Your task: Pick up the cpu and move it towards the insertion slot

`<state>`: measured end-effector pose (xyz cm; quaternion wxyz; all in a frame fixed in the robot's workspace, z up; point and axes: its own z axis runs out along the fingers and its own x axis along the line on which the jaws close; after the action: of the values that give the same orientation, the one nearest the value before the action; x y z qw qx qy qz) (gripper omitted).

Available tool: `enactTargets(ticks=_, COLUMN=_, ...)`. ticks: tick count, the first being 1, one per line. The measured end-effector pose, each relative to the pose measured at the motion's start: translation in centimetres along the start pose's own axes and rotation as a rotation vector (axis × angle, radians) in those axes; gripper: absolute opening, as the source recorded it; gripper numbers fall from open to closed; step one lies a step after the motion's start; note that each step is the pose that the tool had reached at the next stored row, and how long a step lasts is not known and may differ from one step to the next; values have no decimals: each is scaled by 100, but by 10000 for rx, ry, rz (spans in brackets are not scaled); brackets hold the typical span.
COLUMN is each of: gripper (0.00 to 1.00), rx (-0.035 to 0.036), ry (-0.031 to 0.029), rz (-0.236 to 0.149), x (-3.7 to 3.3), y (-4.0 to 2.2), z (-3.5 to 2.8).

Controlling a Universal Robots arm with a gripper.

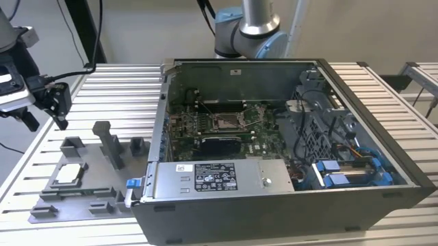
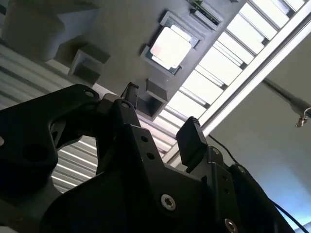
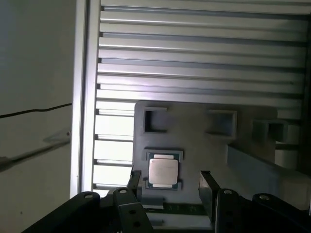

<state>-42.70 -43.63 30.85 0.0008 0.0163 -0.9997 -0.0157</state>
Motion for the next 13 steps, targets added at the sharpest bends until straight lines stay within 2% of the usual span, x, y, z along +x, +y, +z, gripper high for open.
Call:
enactTargets(ticks=1, gripper=0, rx=5, ry=3, rz=1, x=3, y=-4, z=13)
enactTargets(ticks=2, gripper=100, rx=12, ry=3, rz=2, x=4, y=-6, z=26)
enactTargets(ticks=10, gripper=100, rx=19, ry=10, rz=1, x=5, y=-44, z=160)
enactTargets(ticks=13, gripper=100, rx=20, ry=12, rz=1, x=6, y=-76, z=213)
